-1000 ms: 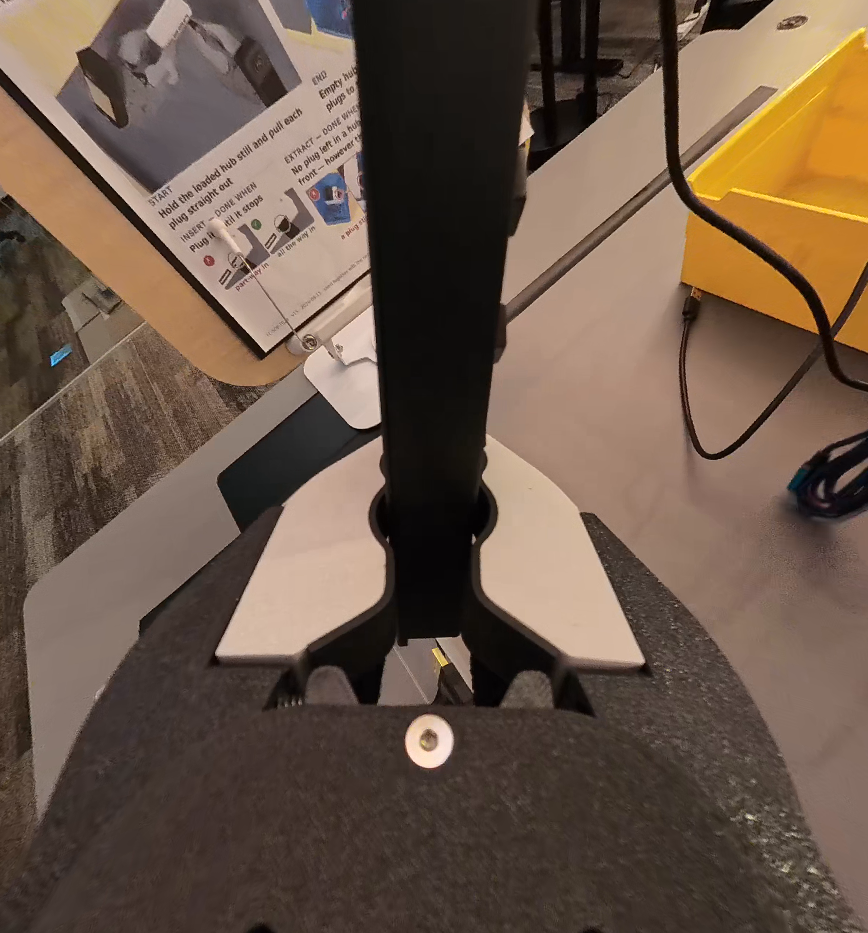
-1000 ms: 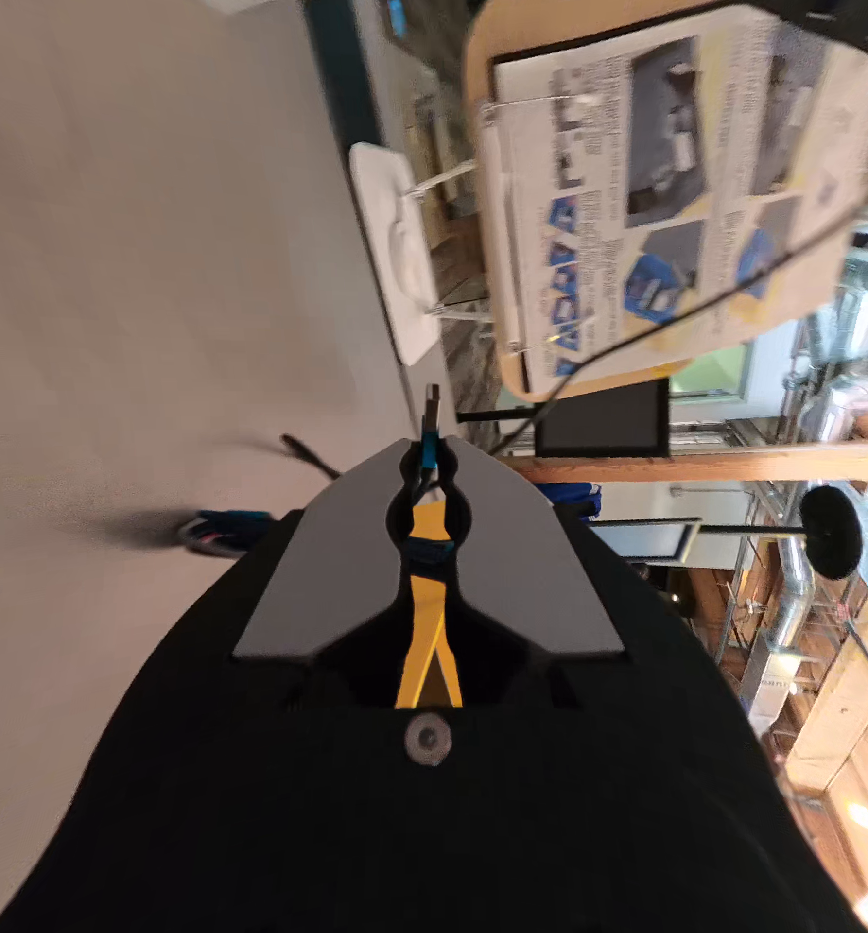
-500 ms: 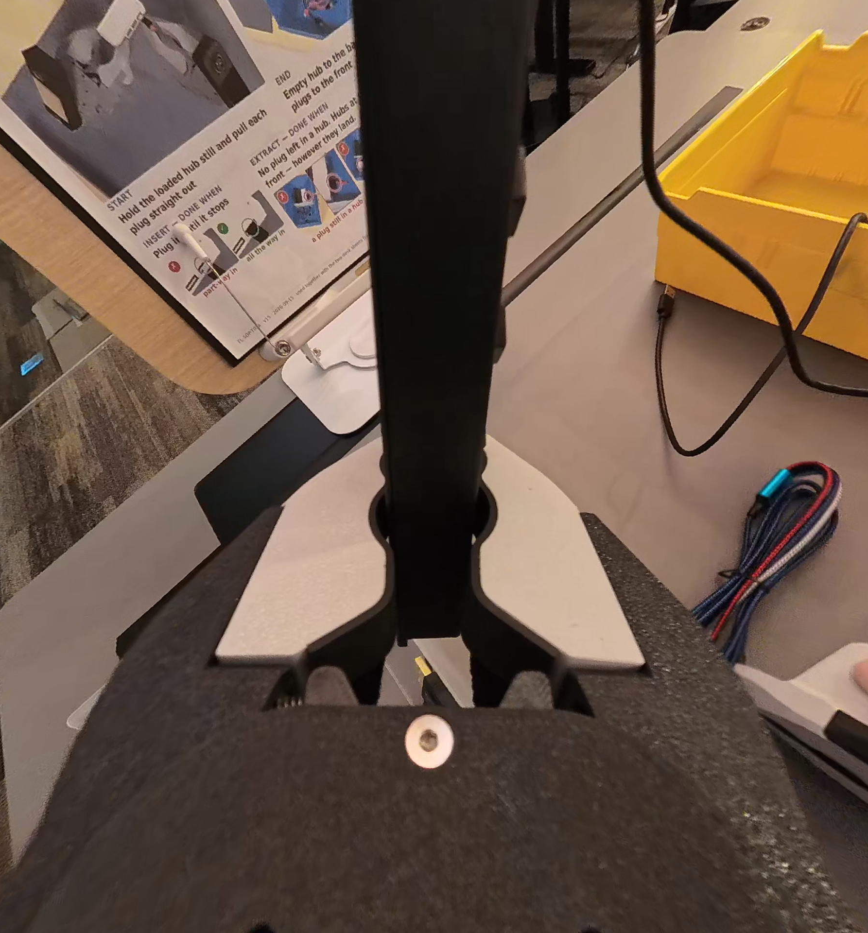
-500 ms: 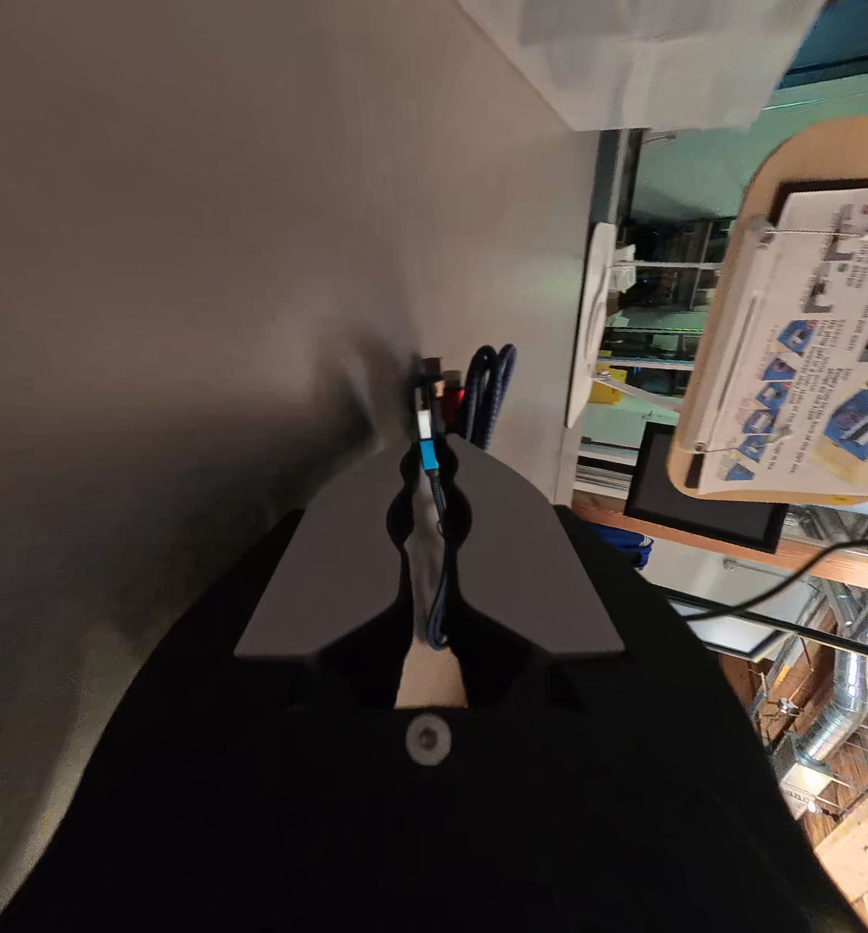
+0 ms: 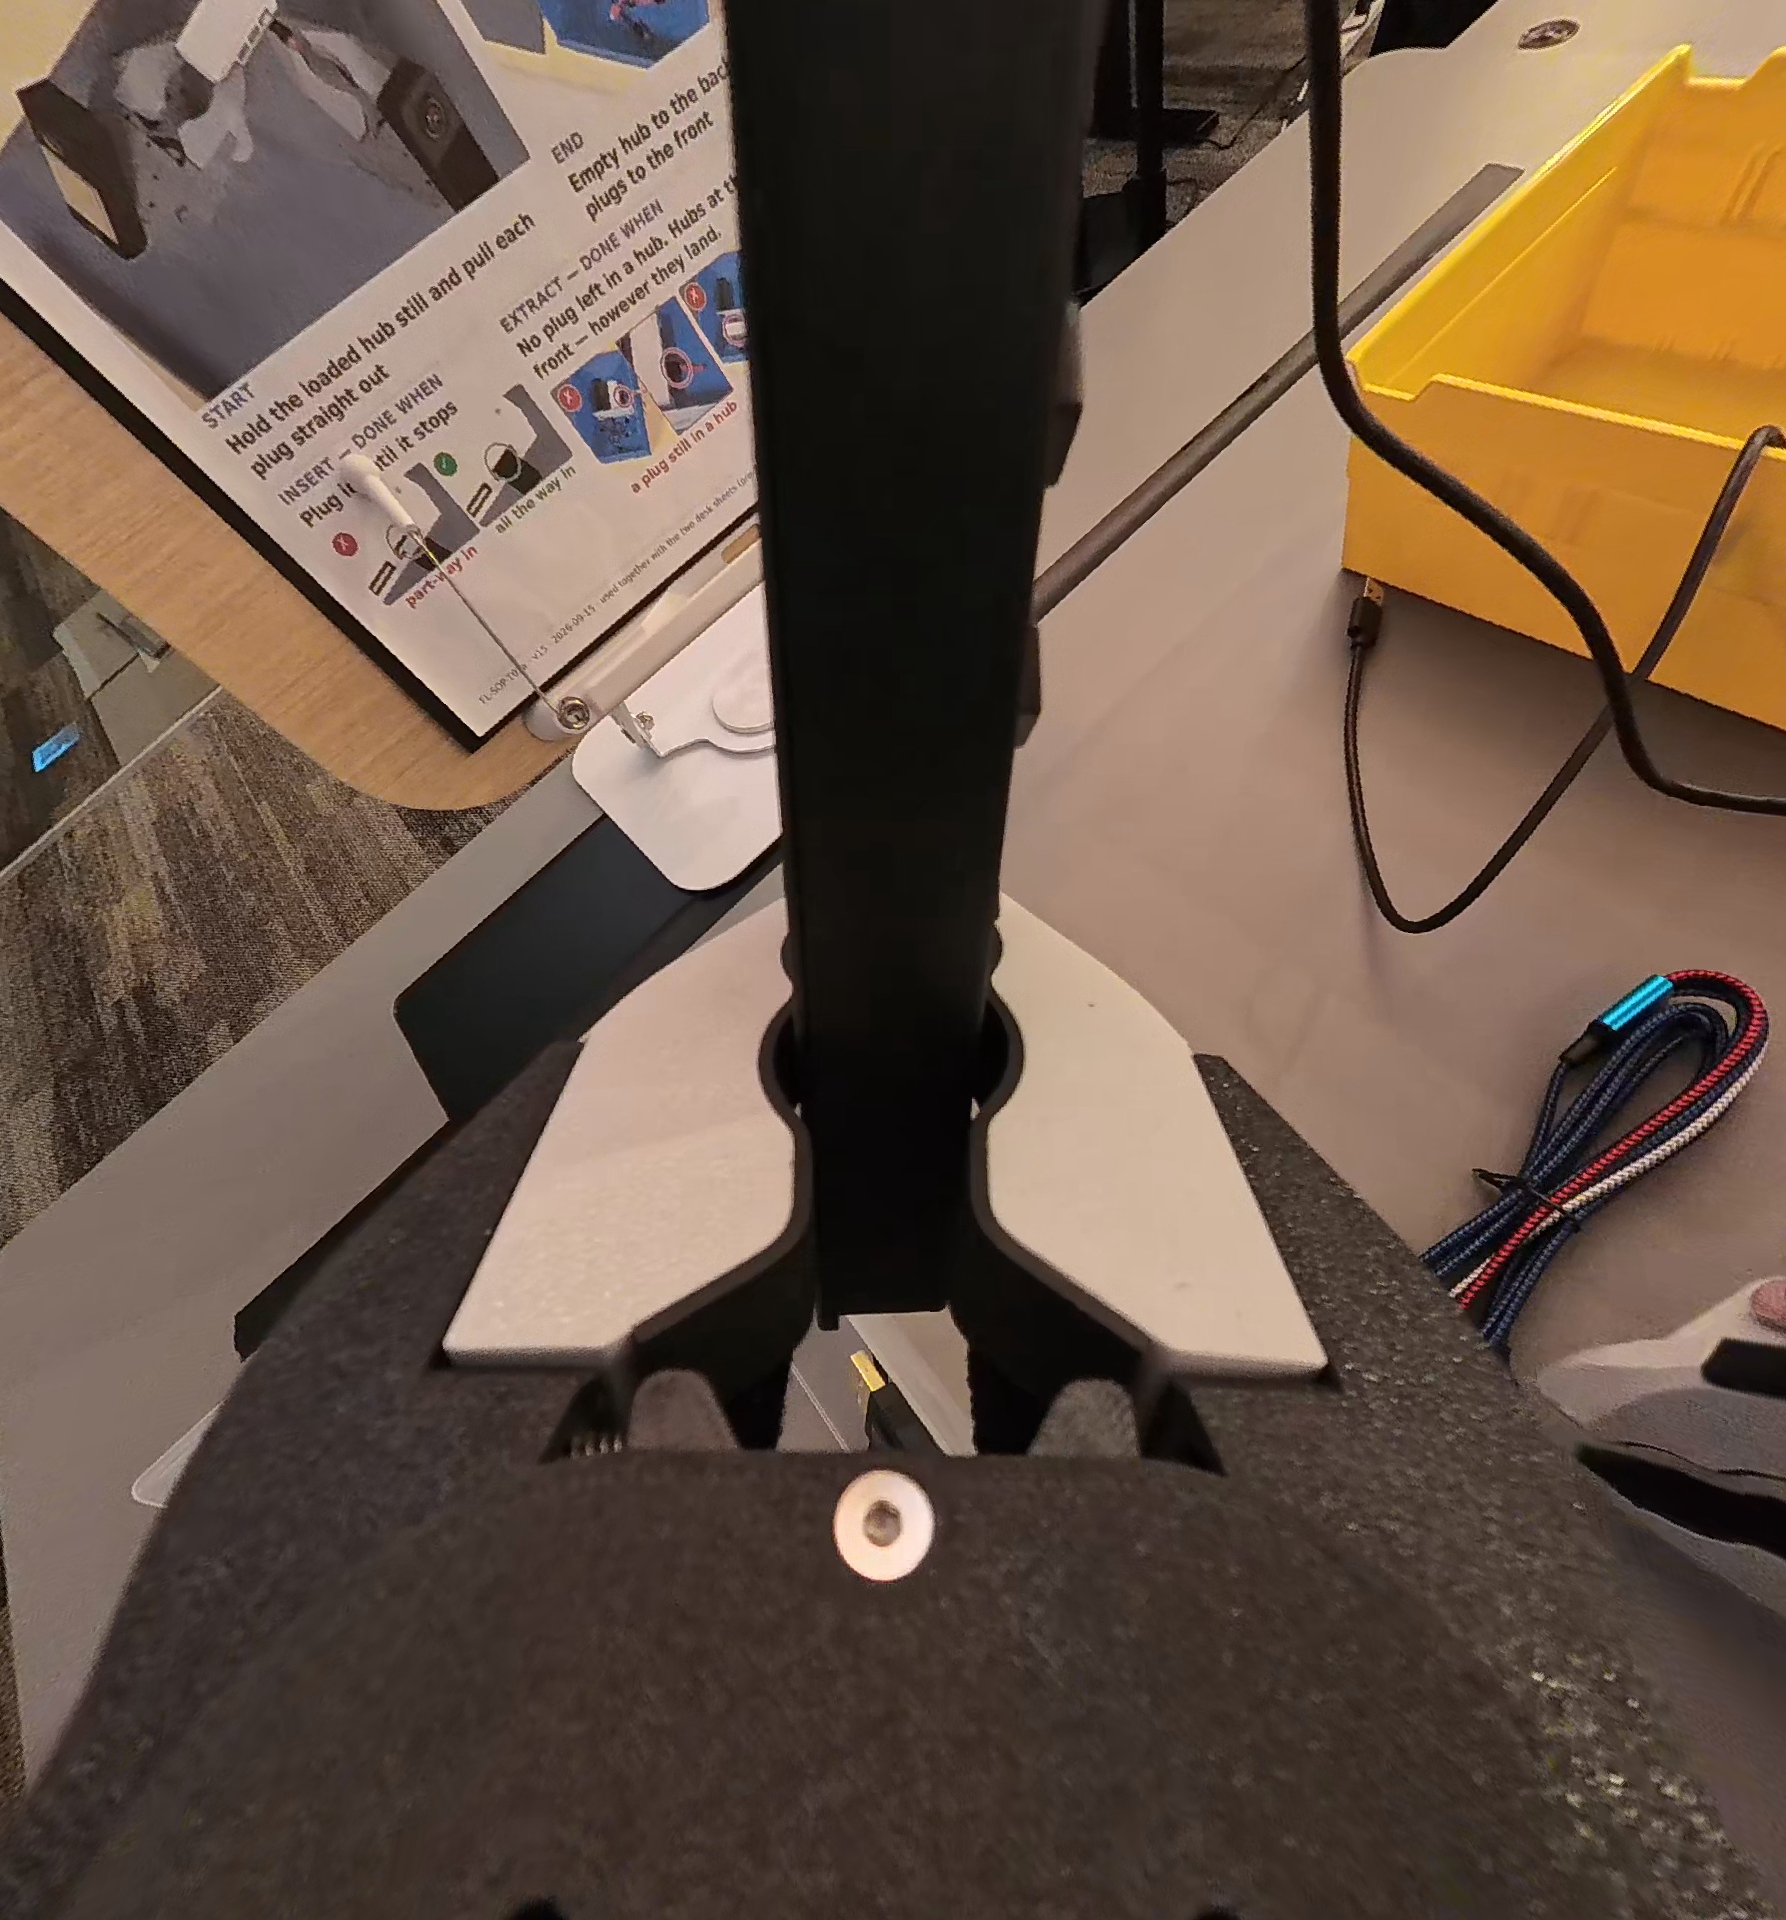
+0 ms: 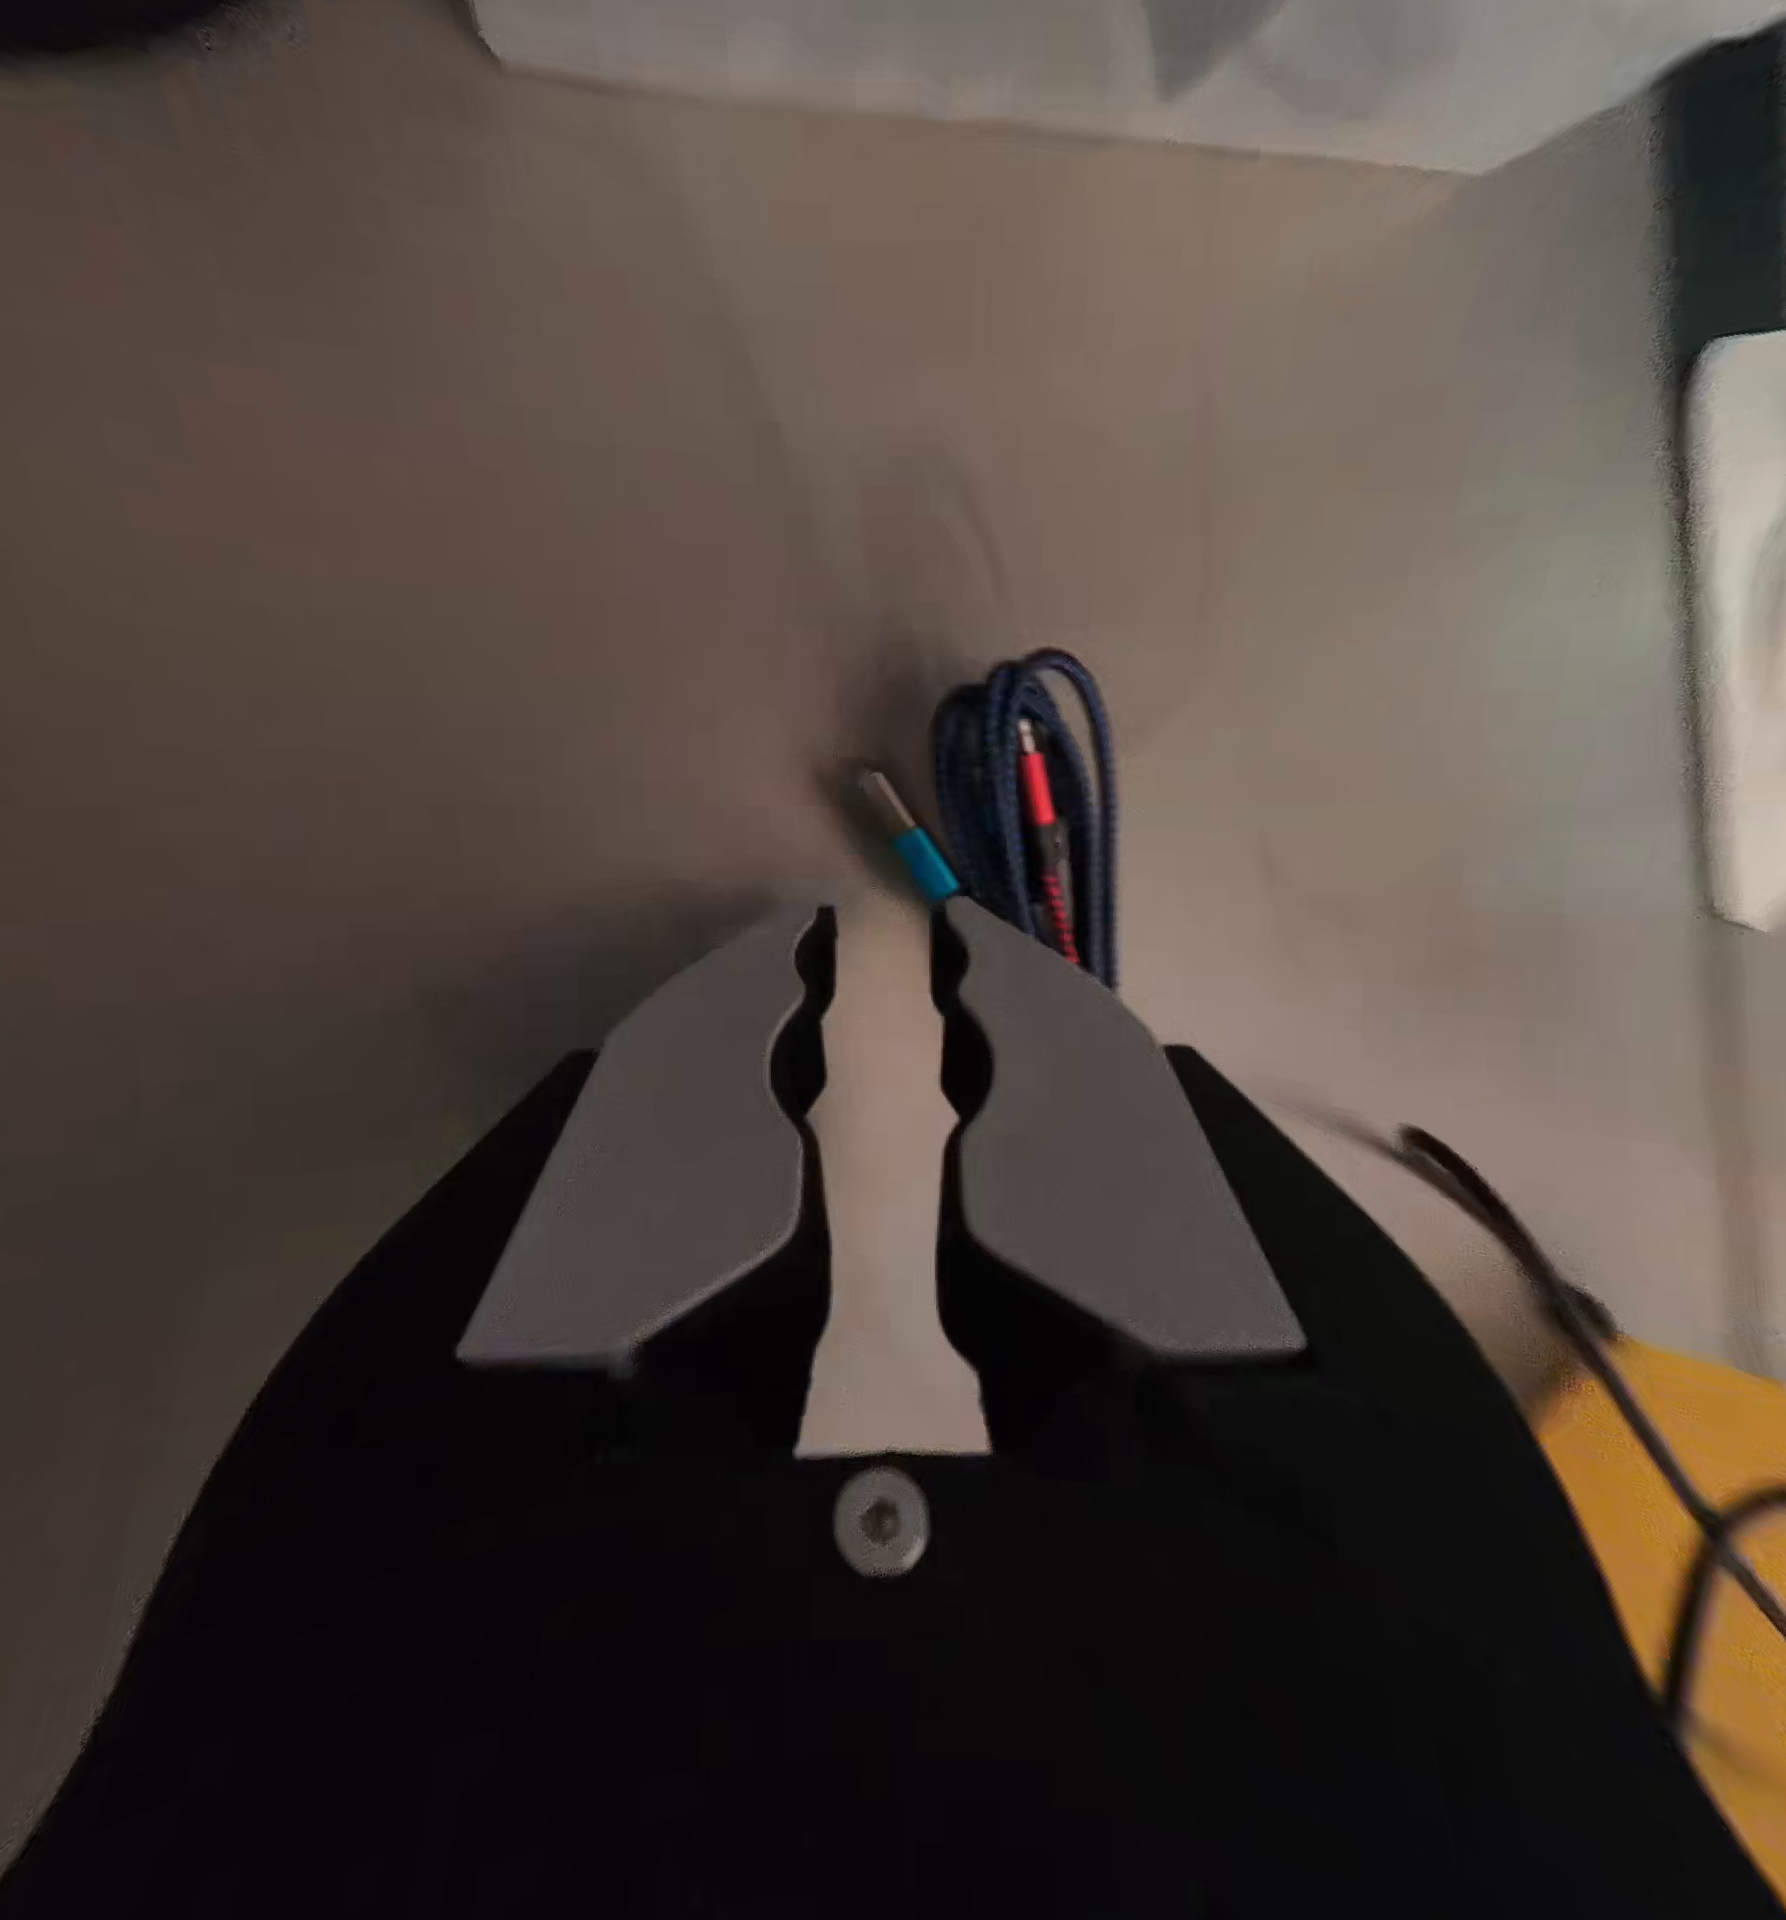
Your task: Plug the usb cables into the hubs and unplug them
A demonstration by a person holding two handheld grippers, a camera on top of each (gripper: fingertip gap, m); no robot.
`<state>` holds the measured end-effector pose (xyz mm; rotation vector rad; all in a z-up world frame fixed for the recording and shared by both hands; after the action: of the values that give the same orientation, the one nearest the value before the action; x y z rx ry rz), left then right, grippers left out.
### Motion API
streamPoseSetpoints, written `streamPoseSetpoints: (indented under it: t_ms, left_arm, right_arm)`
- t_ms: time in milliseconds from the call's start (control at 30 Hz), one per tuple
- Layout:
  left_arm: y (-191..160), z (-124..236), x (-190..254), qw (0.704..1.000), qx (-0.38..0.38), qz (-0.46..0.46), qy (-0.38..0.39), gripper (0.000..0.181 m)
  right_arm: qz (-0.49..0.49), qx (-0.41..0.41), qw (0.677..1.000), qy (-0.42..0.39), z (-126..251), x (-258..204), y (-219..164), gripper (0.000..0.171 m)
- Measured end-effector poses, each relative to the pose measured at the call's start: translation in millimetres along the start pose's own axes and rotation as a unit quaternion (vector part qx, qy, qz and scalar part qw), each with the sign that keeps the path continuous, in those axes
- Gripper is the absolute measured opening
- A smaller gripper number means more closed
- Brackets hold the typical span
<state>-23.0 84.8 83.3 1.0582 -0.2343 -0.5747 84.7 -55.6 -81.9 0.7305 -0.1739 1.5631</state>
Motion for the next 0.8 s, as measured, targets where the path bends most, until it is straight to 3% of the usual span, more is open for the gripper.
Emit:
streamPoseSetpoints:
  t_ms: [67, 167, 367, 533, 800]
  left_arm:
    - [0.2, 0.0, 0.0, 1.000, 0.001, -0.001, 0.001, 0.025]
    - [0.2, -0.7, 0.5, 1.000, 0.000, -0.002, 0.001, 0.025]
    - [-1.3, -3.8, 1.7, 1.000, -0.006, -0.008, 0.004, 0.025]
    - [-2.3, -6.8, 1.7, 1.000, -0.011, -0.009, 0.003, 0.025]
    - [-3.2, -10.5, 5.8, 1.000, -0.017, -0.018, 0.001, 0.025]
  right_arm:
    - [-0.023, 0.065, 0.995, 0.069, 13.1, 15.1, -4.8, 0.017]
    - [-0.051, 0.122, 0.988, 0.085, 24.6, 50.4, -13.4, 0.003]
    - [0.048, 0.073, 0.986, 0.141, -4.6, 56.2, -18.0, 0.002]
    - [0.044, 0.097, 0.977, 0.185, -13.3, 51.3, -18.5, 0.002]
    - [0.063, 0.097, 0.975, 0.188, -18.0, 48.7, -21.0, 0.003]
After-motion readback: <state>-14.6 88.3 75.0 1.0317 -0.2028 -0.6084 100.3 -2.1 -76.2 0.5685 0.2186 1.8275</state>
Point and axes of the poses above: each gripper's, where its closed fingertips meet, z back along the fingers, y out of its top, x = y × z across the jaws, the point moved 8 cm from there along z, back along the fingers, and after that the axes turned 14 degrees about z, right-handed, at the moved point
